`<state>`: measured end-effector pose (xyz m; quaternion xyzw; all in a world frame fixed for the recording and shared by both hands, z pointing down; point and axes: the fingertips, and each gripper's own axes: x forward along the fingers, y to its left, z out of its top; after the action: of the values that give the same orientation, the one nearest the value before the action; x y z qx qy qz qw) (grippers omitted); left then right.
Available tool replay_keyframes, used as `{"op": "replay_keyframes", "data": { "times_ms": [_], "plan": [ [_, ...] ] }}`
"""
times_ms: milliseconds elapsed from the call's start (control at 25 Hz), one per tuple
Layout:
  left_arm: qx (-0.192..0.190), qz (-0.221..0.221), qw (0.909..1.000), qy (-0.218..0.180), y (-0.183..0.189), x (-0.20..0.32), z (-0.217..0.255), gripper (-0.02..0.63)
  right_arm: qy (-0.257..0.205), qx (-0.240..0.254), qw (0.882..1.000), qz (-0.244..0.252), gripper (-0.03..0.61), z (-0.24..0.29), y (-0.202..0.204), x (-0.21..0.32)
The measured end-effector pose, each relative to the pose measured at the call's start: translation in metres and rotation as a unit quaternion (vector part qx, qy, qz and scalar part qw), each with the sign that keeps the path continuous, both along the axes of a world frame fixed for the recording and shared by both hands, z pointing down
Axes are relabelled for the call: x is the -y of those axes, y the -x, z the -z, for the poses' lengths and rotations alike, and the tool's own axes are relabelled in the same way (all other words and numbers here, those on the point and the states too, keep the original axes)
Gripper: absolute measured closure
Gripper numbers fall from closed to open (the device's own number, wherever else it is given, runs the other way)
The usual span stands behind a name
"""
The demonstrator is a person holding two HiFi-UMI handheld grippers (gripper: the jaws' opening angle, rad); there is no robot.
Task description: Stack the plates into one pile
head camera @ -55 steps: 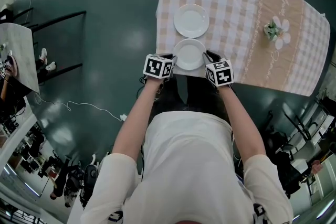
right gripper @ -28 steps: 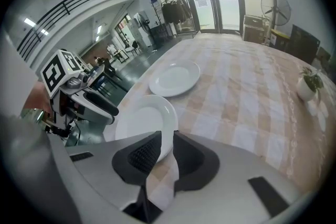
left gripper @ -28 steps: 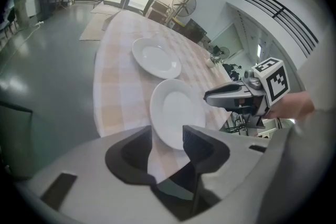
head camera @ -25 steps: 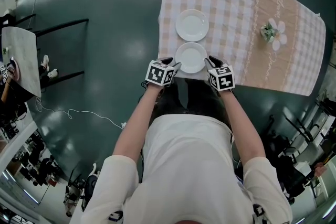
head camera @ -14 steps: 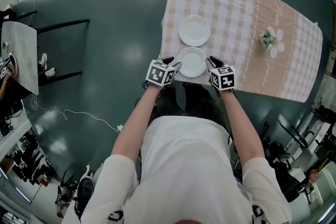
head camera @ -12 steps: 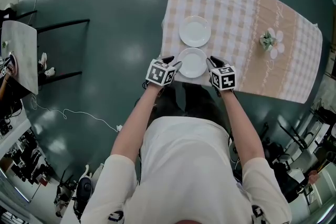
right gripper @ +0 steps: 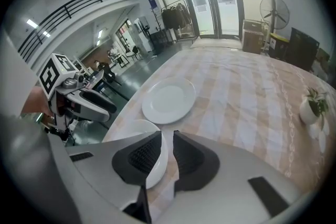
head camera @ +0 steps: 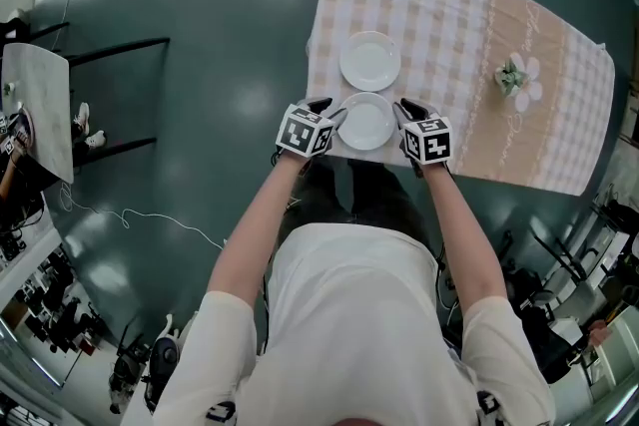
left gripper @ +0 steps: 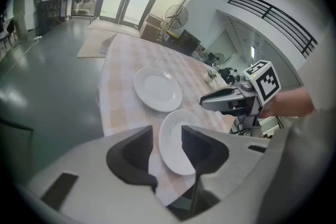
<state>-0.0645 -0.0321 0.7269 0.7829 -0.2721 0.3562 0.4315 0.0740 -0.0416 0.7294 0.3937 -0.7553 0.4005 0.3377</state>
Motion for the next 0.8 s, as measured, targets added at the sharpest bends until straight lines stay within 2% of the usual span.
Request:
{"op": "replay_keyframes", "data": {
  "times_ms": [600, 800],
  "plan": [
    [-0.003, 0.020, 0.9997, 0.011, -0.006, 0.049, -0.017, 0.443, 0.020, 0.039, 0.998, -0.051, 0.491, -0.011, -0.006, 0.033],
    [-0.012, 0.036, 0.9991, 0.019, -0.009, 0.059, -0.026, 0.443, 0.030, 0.063, 0.993, -0.099, 0.491, -0.019, -0.016, 0.045]
  ]
}}
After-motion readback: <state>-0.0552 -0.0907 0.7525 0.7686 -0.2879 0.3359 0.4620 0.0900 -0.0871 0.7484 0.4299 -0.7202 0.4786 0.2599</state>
